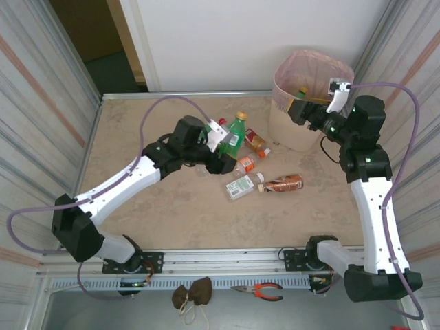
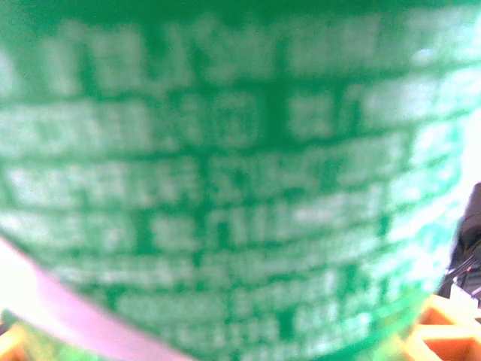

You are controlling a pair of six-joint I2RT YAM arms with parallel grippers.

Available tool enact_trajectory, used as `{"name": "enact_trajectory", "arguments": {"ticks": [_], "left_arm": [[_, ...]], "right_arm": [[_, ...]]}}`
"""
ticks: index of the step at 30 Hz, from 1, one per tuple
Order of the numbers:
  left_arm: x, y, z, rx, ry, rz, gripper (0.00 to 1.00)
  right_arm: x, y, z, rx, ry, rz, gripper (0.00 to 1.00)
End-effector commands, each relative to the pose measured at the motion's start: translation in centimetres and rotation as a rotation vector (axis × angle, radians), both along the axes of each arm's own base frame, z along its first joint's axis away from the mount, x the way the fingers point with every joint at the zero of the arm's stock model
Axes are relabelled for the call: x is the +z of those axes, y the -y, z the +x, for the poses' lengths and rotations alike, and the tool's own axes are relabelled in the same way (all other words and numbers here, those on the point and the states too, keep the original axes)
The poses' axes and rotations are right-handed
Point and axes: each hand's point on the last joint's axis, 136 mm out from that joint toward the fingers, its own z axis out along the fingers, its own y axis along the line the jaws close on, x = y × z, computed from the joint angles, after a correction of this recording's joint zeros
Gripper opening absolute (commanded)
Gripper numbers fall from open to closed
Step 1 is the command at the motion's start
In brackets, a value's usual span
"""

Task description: Put the plastic bottles in the bin

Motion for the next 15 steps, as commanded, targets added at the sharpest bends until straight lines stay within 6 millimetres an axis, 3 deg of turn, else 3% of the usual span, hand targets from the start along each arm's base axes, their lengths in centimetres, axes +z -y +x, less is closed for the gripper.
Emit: {"name": "enact_trajectory", "arguments": {"ticks": [1,7,15], "left_arm": [[5.1,0.3,-0.6,-0.067,0.091,-0.183,0.51],[9.5,-0.2,-1.2,-0.109,0.222,-0.311,0.51],[14.6,-0.5,-4.6,-0.261,0.338,-0.465,0.51]], "right_arm": [[3.2,-2.9,-2.5,0.178,0.183,-0.01,0.8],[3.1,-7.1,-5.5,0.409,0.314,-0.093,0.84],[3.9,-11.7,-10.6,0.676,0.401,-0.077,0.88]]}}
